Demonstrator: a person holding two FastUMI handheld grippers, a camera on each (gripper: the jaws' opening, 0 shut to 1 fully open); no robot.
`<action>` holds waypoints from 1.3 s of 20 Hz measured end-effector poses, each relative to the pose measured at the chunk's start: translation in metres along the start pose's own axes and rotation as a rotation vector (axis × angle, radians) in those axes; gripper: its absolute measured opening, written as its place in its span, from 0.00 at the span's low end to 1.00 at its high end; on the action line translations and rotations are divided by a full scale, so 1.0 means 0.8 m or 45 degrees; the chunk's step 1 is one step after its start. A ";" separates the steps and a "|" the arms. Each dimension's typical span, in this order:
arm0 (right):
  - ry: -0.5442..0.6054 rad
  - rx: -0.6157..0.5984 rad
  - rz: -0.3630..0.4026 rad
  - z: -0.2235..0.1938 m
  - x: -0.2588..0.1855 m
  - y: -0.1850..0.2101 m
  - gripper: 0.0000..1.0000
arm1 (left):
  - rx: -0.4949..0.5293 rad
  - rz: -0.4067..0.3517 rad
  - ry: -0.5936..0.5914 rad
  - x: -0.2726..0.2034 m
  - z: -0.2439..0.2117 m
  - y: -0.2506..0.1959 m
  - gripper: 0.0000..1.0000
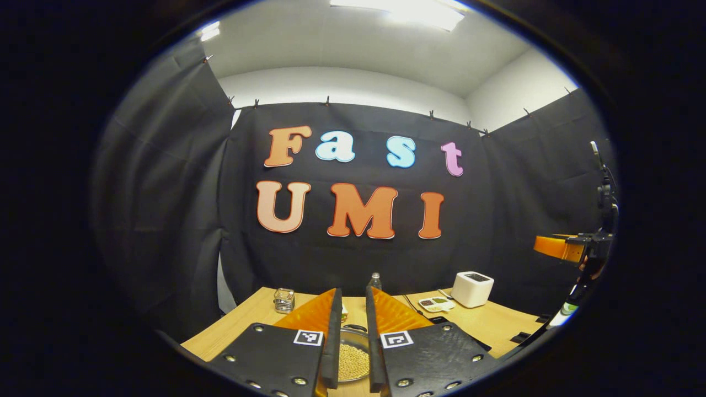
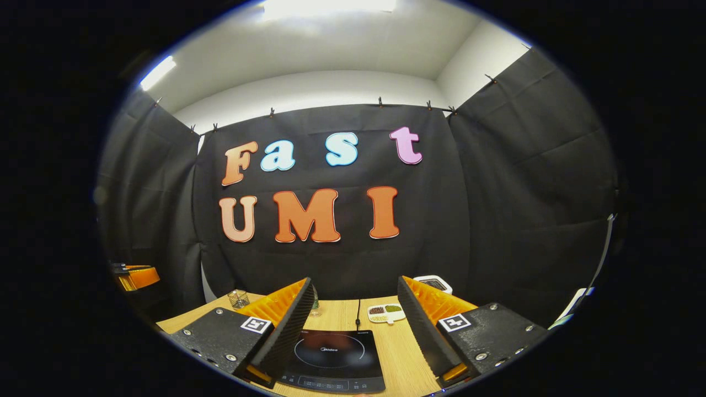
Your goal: First push the handle of the pot to place it horizontally, then grasp the pot with both hands and set it on the induction cooktop.
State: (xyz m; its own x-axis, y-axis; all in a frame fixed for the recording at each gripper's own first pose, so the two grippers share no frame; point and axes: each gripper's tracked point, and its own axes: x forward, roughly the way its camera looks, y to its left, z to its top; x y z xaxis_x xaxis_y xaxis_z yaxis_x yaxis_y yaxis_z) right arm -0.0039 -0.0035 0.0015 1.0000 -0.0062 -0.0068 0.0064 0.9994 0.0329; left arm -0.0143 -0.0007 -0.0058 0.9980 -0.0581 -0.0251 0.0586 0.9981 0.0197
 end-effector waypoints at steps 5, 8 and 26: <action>0.002 0.041 -0.021 -0.002 0.002 -0.005 0.95 | -0.004 -0.036 0.050 0.002 -0.023 -0.006 0.10; 0.010 0.061 -0.030 -0.005 0.002 -0.009 0.94 | -0.014 0.009 0.107 0.003 -0.047 0.013 0.03; 0.037 0.062 -0.067 -0.021 0.017 -0.006 0.94 | 0.046 0.080 0.604 -0.037 -0.259 0.053 0.03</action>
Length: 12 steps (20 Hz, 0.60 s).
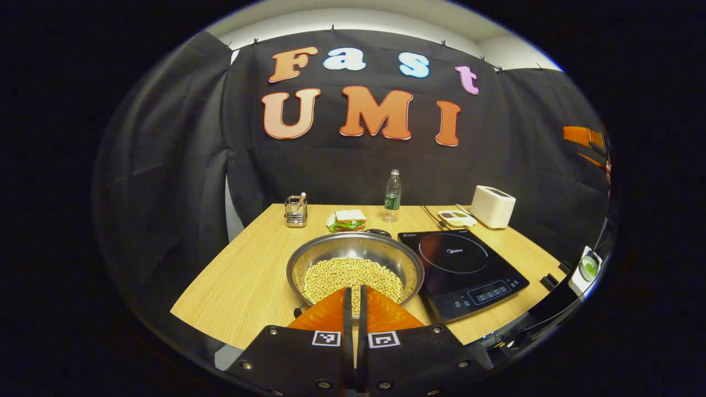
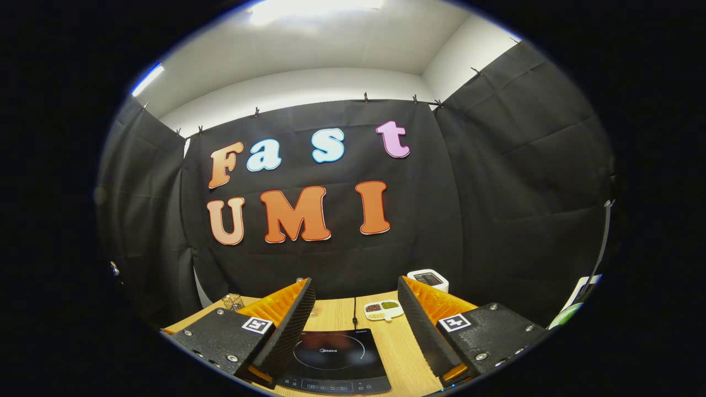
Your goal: First push the handle of the pot to place it horizontally, then grasp the pot with both hands and set it on the induction cooktop.
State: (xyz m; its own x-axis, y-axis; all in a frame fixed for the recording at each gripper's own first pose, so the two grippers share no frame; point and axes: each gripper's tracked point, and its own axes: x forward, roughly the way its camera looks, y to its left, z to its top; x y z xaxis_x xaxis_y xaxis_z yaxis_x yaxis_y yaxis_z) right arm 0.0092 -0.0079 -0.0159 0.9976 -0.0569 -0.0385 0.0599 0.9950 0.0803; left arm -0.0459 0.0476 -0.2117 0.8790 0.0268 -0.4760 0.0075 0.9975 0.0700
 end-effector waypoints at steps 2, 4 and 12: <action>0.005 -0.003 0.002 -0.002 0.001 0.000 0.94 | 0.018 0.019 0.040 0.003 -0.019 0.003 0.03; 0.007 -0.008 -0.006 -0.004 0.002 -0.003 0.94 | -0.004 0.011 0.081 0.008 -0.038 0.000 0.04; 0.026 0.008 -0.024 -0.012 0.005 -0.010 0.94 | -0.035 -0.036 0.220 0.025 -0.095 -0.017 0.03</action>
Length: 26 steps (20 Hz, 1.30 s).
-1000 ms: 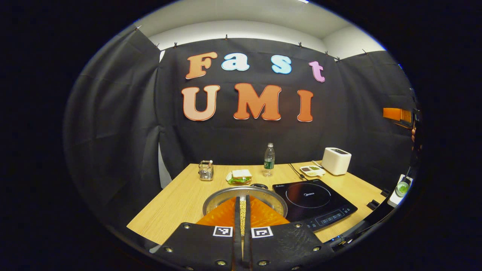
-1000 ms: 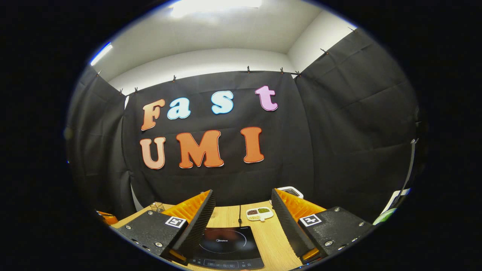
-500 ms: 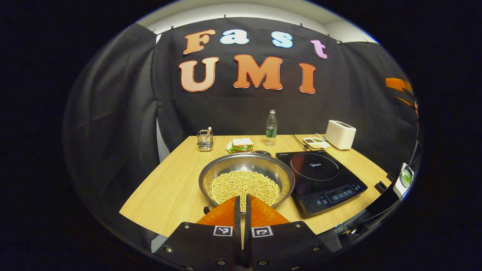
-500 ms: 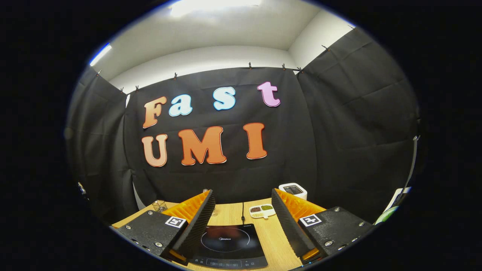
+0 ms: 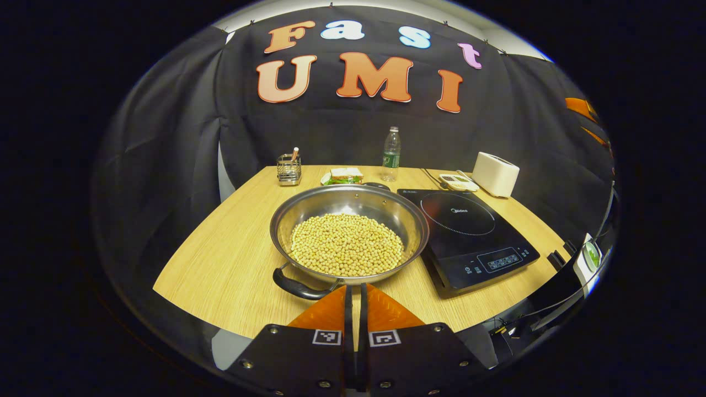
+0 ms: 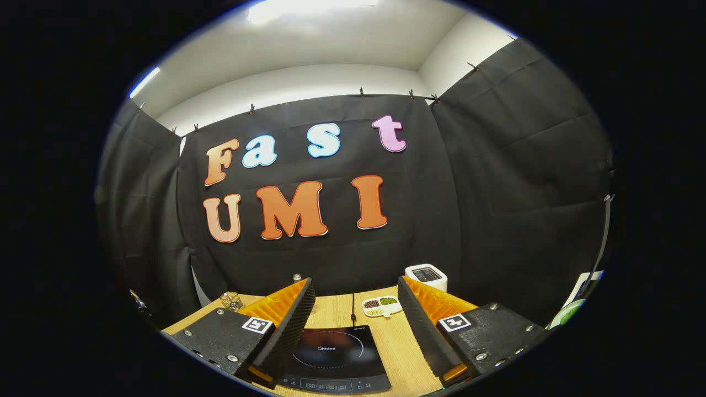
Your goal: First push the handle of the pot to place it horizontally, then grasp the pot with both hands and set it on the induction cooktop.
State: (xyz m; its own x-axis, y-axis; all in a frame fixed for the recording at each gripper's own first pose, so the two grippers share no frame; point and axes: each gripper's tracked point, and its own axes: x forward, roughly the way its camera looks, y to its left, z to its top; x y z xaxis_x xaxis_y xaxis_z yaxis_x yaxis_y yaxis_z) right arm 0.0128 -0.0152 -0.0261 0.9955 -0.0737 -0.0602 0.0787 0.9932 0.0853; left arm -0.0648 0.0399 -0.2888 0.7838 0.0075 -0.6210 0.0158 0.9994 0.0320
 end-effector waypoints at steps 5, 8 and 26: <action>0.006 -0.018 -0.003 -0.005 0.006 0.005 0.94 | -0.051 -0.008 0.078 0.022 -0.025 0.006 0.03; 0.010 -0.016 0.003 -0.007 0.012 0.010 0.94 | -0.072 0.004 0.105 0.034 -0.034 0.014 0.03; 0.074 -0.065 0.028 -0.041 0.052 0.050 0.94 | -0.123 0.116 0.090 0.051 -0.016 0.093 0.02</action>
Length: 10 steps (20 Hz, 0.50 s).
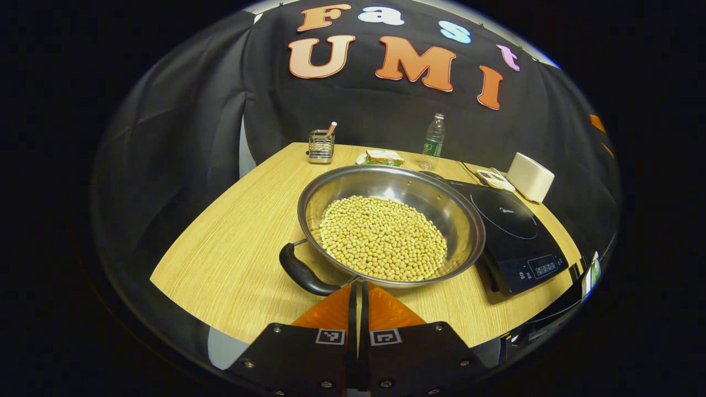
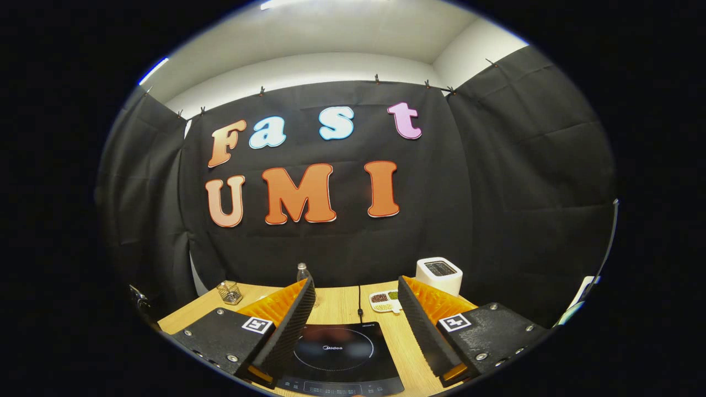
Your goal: First push the handle of the pot to place it horizontally, then grasp the pot with both hands and set it on the induction cooktop.
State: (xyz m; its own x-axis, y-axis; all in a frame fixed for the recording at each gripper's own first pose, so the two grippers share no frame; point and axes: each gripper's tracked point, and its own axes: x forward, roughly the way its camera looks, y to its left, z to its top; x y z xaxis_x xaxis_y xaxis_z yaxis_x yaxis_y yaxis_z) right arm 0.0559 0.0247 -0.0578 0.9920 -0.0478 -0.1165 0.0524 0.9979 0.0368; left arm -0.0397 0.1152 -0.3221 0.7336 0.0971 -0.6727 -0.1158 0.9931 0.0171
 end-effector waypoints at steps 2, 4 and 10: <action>0.003 0.002 0.000 -0.002 0.004 0.003 0.94 | -0.005 0.011 -0.001 0.005 0.004 0.007 0.02; 0.008 0.003 0.003 -0.004 0.008 0.006 0.94 | -0.007 0.013 -0.003 0.006 0.005 0.011 0.02; 0.024 -0.011 -0.003 -0.013 0.020 0.008 0.94 | -0.036 0.037 -0.013 0.013 0.011 0.028 0.02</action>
State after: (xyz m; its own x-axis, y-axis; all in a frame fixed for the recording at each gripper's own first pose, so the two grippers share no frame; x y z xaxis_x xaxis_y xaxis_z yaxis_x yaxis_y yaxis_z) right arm 0.0707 0.0307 -0.0698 0.9896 -0.0494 -0.1354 0.0536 0.9982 0.0279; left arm -0.0286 0.1392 -0.3222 0.7363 0.1265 -0.6647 -0.1560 0.9876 0.0152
